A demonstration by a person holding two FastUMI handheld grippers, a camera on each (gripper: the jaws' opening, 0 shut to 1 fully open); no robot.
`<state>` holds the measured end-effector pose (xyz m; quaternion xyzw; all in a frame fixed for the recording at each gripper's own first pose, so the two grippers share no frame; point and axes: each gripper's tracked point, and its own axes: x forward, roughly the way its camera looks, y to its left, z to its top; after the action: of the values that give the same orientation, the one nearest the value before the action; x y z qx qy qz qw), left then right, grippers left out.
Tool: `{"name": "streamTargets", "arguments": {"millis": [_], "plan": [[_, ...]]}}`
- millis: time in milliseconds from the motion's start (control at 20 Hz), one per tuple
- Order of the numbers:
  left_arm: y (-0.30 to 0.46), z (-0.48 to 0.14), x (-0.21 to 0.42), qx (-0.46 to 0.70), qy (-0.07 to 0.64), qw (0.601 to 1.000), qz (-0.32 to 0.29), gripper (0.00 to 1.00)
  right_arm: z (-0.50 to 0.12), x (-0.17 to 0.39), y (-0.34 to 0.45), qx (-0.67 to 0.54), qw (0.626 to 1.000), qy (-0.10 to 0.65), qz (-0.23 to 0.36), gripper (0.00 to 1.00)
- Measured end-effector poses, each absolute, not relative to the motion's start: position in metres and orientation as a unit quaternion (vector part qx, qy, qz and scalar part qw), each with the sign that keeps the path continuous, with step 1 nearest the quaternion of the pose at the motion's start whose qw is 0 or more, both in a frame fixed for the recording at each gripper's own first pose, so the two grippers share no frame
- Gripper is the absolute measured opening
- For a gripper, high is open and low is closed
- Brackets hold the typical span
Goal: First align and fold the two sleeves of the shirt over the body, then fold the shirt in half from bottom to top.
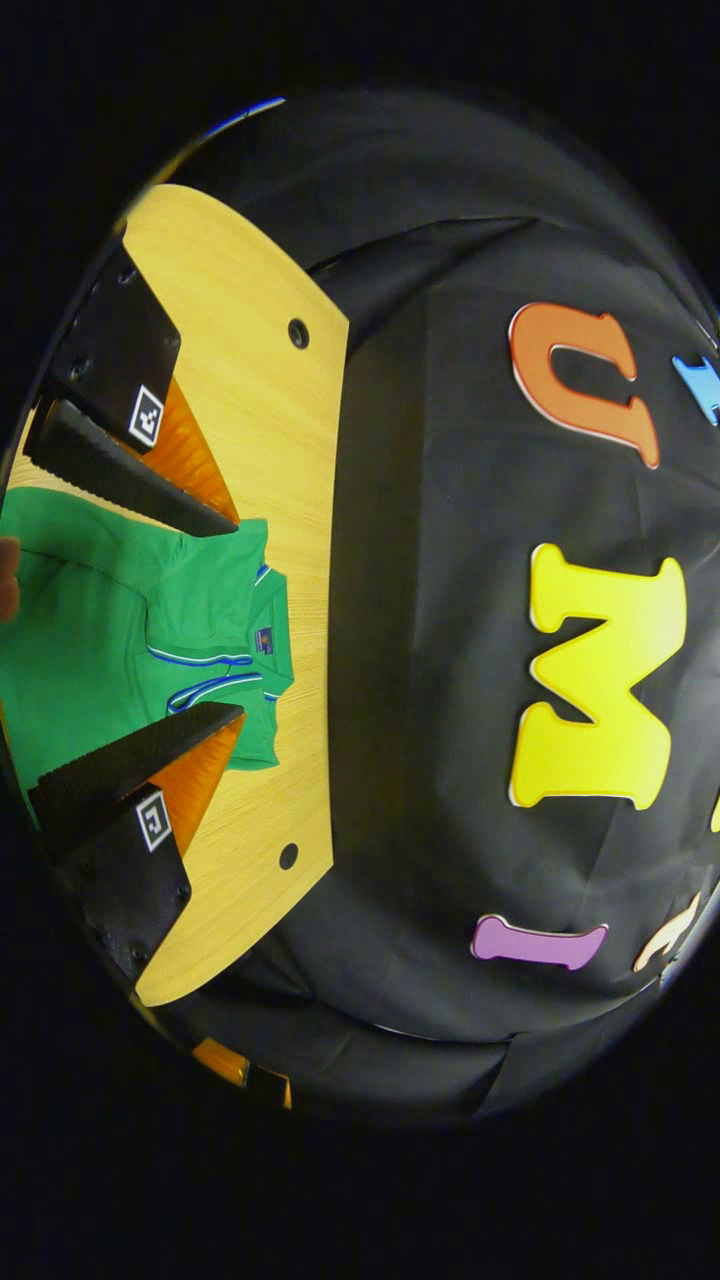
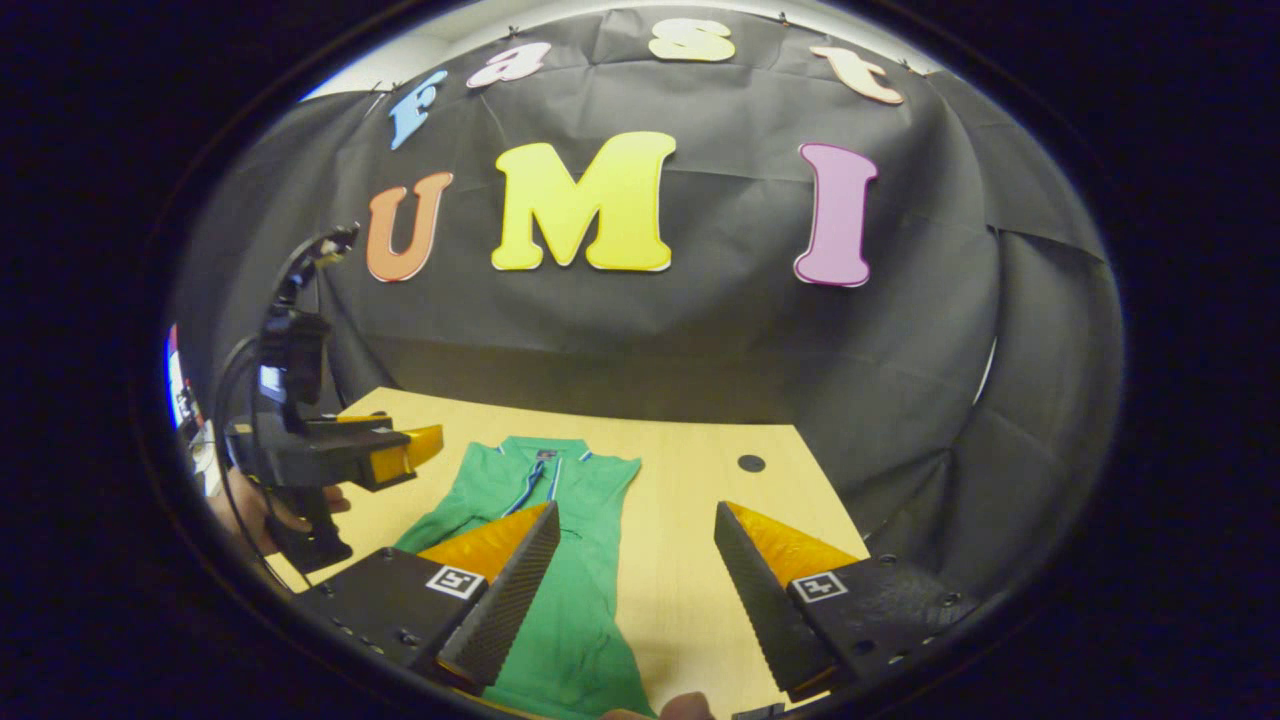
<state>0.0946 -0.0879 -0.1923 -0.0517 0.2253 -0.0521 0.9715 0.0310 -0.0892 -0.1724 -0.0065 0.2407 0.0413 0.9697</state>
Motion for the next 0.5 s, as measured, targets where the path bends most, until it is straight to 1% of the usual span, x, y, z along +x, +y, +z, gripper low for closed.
{"name": "streamTargets", "arguments": {"millis": [100,200,250,300,500], "plan": [[-0.078,-0.175,0.073,-0.05,0.209,0.976,-0.032,1.0,-0.174,0.028,-0.091,-0.009,0.969,0.24,0.059,0.95],[-0.072,-0.166,0.047,-0.059,0.208,0.976,-0.02,1.0,-0.177,0.019,-0.093,-0.006,0.968,0.243,0.066,0.95],[-0.071,-0.163,0.034,-0.064,0.211,0.975,-0.021,1.0,-0.179,0.013,-0.094,-0.005,0.967,0.245,0.067,0.98],[-0.067,-0.162,0.022,-0.063,0.214,0.975,-0.019,1.0,-0.18,0.005,-0.096,-0.007,0.966,0.249,0.066,0.95],[-0.049,-0.178,-0.032,-0.051,0.241,0.969,-0.025,1.0,-0.198,-0.039,-0.1,0.0,0.957,0.283,0.059,0.98]]}}
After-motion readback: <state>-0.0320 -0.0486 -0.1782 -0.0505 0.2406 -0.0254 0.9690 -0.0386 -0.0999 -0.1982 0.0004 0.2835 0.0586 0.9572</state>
